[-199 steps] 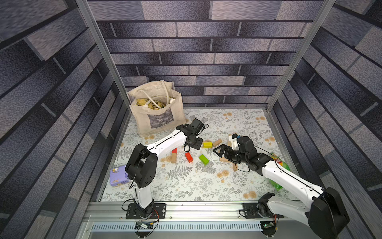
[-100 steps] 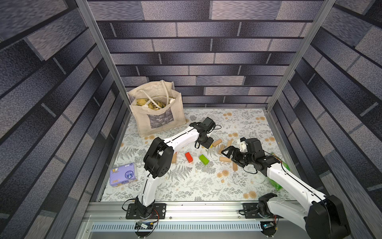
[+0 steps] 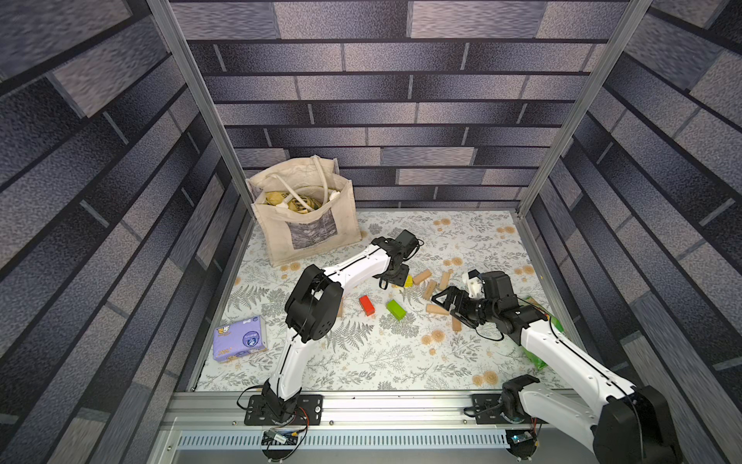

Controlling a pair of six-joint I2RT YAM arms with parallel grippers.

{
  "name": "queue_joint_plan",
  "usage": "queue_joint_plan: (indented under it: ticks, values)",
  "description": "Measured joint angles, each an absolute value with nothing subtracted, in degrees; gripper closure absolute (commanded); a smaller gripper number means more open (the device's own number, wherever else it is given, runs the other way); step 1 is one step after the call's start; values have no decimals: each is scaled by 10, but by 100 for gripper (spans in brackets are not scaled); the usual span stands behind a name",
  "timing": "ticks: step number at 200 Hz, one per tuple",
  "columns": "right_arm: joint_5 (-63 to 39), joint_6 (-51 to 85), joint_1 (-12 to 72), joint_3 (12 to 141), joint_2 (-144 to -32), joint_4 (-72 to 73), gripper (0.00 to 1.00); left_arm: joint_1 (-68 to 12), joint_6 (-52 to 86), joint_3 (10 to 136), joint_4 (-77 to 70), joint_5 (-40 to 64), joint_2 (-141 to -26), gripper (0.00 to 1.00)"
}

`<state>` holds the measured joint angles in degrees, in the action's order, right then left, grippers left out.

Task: Assemble the letter k with building blocks
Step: Pick up the building block from the center of the board.

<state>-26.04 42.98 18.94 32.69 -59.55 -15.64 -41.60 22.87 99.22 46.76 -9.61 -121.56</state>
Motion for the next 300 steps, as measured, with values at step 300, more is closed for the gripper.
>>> queue_joint_plan:
  ticks: [300]
  values:
    - [-321, 502, 301, 304, -672, -19, 0, -408, 599, 728, 412, -94, -1051, 39]
